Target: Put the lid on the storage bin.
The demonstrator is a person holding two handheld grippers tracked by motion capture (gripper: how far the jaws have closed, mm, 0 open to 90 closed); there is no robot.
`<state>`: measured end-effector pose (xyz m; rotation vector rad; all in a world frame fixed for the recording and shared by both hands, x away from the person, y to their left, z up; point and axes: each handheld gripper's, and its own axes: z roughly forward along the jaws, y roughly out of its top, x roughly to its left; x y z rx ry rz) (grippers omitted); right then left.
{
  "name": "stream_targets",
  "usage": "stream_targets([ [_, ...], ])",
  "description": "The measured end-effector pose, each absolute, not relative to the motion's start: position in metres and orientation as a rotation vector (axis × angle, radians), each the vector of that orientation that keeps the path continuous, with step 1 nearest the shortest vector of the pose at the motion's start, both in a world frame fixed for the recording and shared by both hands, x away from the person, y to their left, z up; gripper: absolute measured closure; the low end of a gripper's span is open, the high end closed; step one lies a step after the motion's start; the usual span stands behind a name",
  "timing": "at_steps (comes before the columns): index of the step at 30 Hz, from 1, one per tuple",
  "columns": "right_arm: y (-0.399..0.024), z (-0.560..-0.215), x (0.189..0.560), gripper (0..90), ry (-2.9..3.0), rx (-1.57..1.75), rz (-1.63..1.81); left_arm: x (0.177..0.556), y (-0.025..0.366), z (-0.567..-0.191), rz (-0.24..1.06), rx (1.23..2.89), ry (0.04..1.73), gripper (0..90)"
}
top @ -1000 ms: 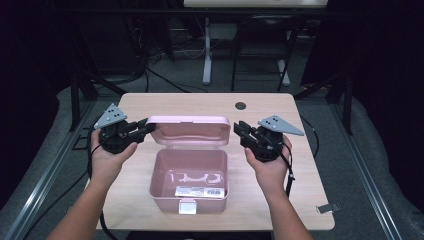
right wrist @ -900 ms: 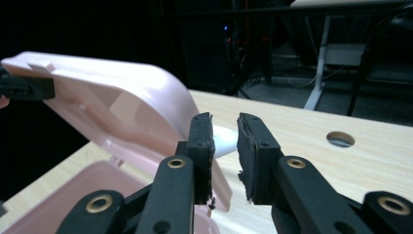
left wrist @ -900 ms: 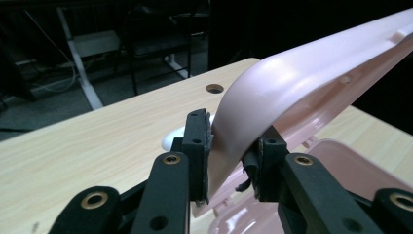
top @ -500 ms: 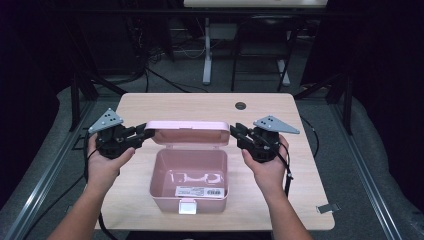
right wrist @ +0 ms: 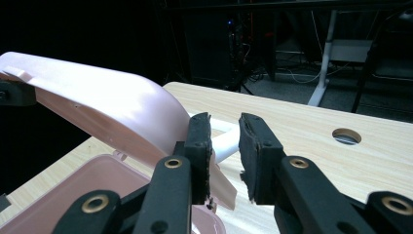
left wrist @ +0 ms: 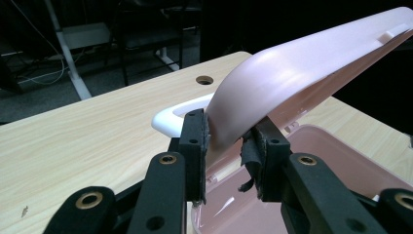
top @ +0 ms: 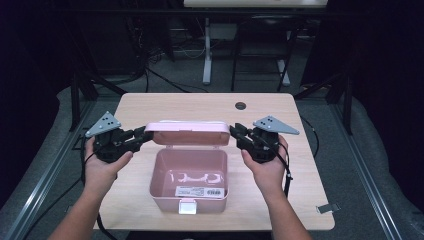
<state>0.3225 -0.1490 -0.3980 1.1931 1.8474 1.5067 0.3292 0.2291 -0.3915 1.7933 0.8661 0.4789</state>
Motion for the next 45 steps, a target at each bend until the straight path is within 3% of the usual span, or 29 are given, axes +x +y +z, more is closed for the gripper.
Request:
stream_targets([
  [45,-0.150,-0.396,0.318,72.7,1.858,1.180,1.506,0.284,0.230,-0.401,0.491,1.831,0.876,71.5],
])
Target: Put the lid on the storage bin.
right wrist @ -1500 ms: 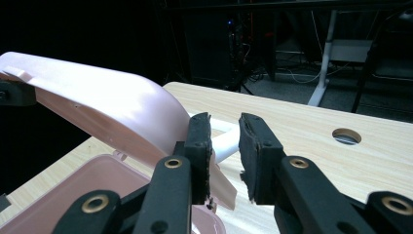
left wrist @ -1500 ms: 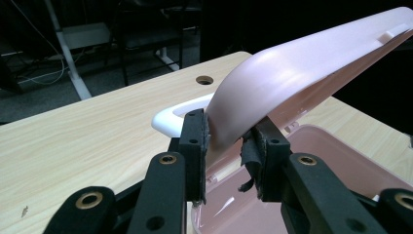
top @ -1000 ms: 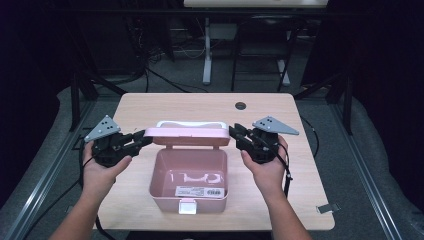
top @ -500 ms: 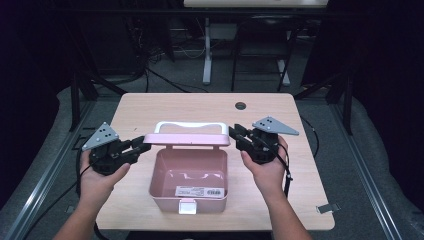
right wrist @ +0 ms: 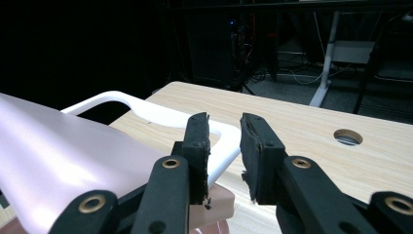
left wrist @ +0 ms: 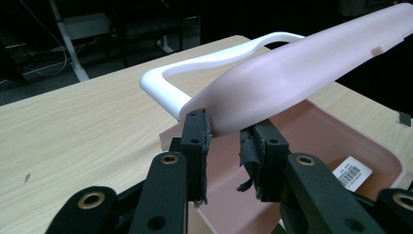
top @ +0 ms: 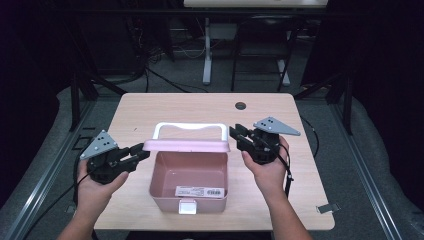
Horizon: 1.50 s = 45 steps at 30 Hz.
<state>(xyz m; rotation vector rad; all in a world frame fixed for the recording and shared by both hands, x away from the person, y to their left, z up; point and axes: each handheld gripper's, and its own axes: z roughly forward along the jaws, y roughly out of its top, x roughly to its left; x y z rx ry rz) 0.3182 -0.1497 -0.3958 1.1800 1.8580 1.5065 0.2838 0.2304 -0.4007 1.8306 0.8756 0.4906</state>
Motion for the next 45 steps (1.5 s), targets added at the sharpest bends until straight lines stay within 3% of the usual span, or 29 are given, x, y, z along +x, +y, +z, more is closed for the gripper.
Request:
stream_targets([
  [45,-0.151,-0.402,0.323,70.7,1.873,1.201,1.504,0.256,0.236,-0.425,0.438,1.853,0.891,71.4],
])
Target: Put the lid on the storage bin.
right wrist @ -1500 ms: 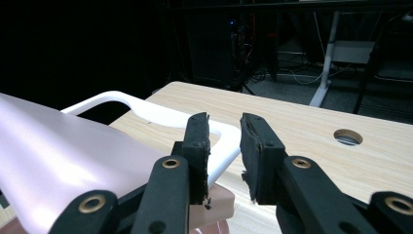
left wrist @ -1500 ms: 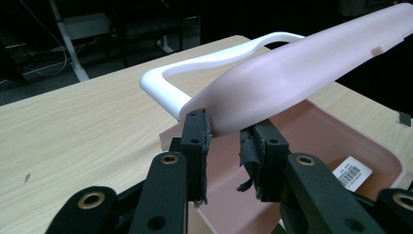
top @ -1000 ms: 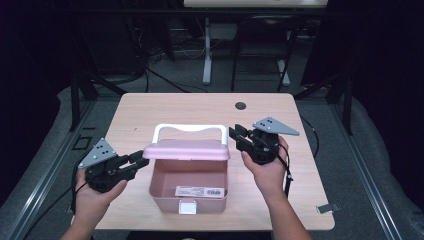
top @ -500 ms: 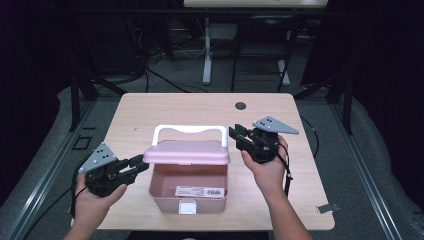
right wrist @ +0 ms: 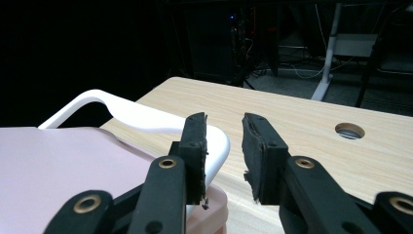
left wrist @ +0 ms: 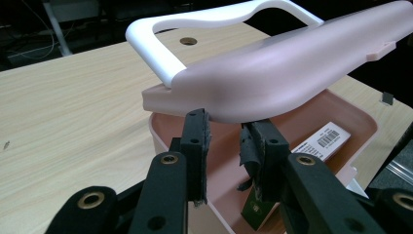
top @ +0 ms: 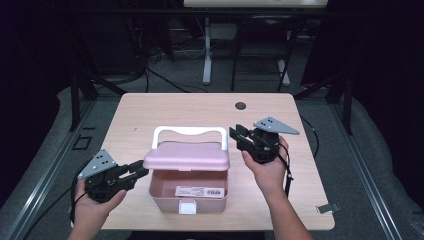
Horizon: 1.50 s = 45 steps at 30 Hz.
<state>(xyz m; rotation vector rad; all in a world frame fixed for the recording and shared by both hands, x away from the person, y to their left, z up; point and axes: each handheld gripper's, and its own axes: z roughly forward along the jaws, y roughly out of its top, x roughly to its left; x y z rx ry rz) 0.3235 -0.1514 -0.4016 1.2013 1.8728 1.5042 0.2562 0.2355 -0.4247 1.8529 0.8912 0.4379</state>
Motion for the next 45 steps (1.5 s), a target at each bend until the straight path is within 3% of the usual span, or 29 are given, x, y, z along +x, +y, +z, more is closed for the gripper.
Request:
stream_targets([
  [45,-0.147,-0.406,0.326,69.6,1.890,1.208,1.489,0.238,0.241,-0.452,0.389,1.885,0.893,73.0],
])
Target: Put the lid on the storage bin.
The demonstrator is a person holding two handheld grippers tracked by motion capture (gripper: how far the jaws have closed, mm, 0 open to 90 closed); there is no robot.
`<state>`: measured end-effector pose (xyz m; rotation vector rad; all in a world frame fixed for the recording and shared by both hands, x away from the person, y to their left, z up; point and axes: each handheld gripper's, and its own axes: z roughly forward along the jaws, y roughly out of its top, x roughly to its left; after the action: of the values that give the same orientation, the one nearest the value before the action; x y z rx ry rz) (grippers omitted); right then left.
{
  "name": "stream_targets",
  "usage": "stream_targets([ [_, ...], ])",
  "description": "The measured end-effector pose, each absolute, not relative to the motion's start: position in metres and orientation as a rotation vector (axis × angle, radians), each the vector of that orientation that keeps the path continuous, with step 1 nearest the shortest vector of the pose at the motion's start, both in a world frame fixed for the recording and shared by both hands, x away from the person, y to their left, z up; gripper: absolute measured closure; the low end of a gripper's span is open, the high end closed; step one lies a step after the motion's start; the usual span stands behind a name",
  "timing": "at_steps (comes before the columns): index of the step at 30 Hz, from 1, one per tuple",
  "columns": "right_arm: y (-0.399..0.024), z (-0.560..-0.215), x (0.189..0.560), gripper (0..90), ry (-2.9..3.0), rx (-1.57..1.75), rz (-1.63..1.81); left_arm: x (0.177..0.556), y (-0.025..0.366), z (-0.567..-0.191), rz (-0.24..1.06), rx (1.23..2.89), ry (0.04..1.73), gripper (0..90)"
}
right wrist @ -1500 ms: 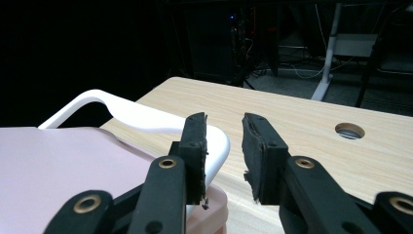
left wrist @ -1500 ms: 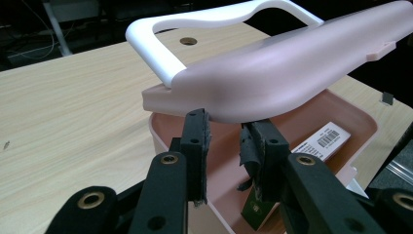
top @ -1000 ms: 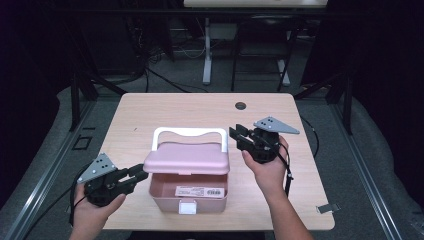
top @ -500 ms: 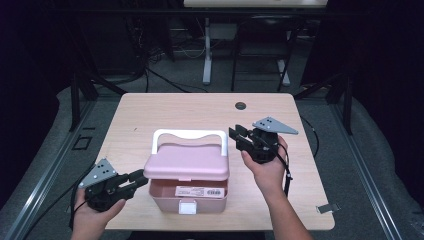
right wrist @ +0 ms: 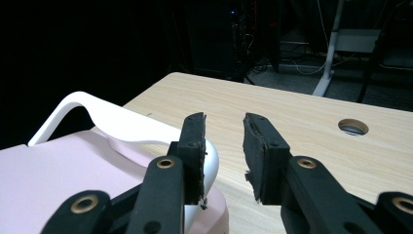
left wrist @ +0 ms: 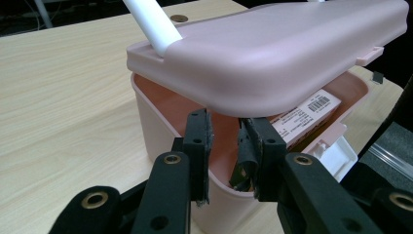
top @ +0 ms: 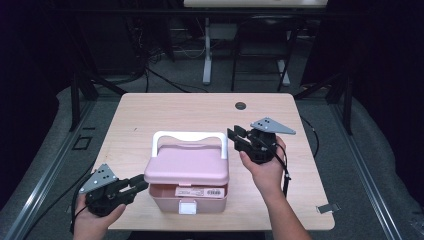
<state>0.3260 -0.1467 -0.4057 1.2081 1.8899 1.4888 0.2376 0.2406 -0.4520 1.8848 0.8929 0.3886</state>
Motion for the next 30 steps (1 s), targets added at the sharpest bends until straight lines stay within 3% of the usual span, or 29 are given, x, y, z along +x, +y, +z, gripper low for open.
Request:
stream_targets([
  [30,-0.145,-0.409,0.327,69.0,1.898,1.212,1.485,0.228,0.241,-0.468,0.377,1.901,0.910,74.1],
])
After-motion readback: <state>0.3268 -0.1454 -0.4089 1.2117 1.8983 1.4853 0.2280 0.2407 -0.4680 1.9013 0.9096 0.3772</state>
